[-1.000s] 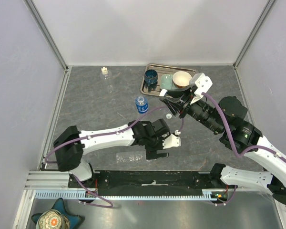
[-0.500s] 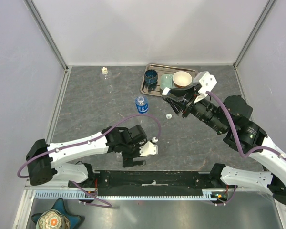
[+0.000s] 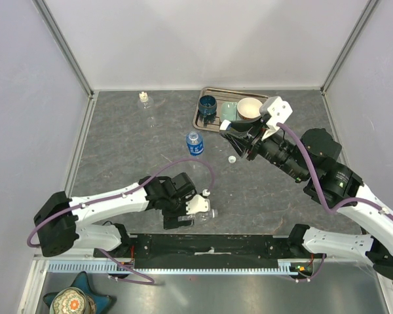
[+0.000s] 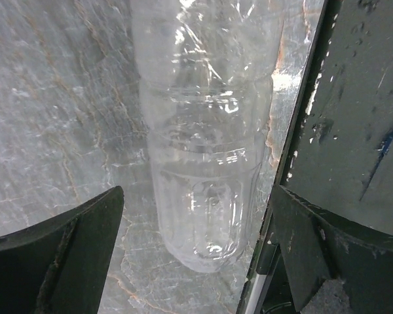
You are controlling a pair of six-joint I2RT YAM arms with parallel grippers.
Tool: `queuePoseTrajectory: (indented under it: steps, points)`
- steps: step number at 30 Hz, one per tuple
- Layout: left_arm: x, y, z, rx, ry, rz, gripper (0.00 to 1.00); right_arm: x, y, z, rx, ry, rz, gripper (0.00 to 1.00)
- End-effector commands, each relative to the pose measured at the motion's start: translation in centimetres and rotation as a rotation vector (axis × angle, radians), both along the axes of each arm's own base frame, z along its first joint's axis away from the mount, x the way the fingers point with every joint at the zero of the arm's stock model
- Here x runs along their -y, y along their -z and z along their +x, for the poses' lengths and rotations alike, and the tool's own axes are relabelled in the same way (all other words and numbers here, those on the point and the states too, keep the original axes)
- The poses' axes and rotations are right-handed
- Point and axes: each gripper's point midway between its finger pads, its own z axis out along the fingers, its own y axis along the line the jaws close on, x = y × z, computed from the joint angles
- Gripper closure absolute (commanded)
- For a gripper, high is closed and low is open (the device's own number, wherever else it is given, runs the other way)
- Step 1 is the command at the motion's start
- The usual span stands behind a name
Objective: Screw on the bottle caps
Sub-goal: Pick up the plastic bottle at the center of the board.
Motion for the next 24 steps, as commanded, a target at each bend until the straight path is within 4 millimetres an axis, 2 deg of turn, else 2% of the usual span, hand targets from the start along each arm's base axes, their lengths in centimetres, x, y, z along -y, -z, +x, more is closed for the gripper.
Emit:
queuePoseTrajectory:
  steps: [1,6,10,13,16,19,20,24]
  points:
    - [0.6,1.6,0.1,0.002,0.051,-0.020,0.01,0.6,-2.4,-0.3,0.027,0.008,0.055,0.65]
    - [-0.2,3.7,0.5,0.005,0.049,0.001,0.01,0.4,-2.0,-0.1,0.022,0.009,0.047,0.66]
    - [0.2,4.6,1.4,0.011,0.032,-0.018,0.01,0.2,-1.8,-0.1,0.017,0.003,0.045,0.65]
    - [0.2,5.2,1.9,0.003,0.010,-0.007,0.05,0.1,-1.7,-0.1,0.013,0.001,0.046,0.66]
    - [0.5,5.2,2.7,0.016,-0.010,-0.017,0.12,0.2,-1.6,-0.2,0.010,0.000,0.047,0.66]
    - [0.9,4.8,3.3,0.036,-0.027,-0.034,0.24,0.3,-1.6,-0.3,0.007,0.000,0.050,0.66]
    - [1.1,4.7,3.4,0.039,-0.028,-0.039,0.31,0.3,-1.7,-0.3,0.007,-0.002,0.050,0.66]
    - [0.7,4.9,3.6,0.050,-0.037,-0.019,0.44,0.4,-1.8,-0.4,0.002,-0.004,0.054,0.66]
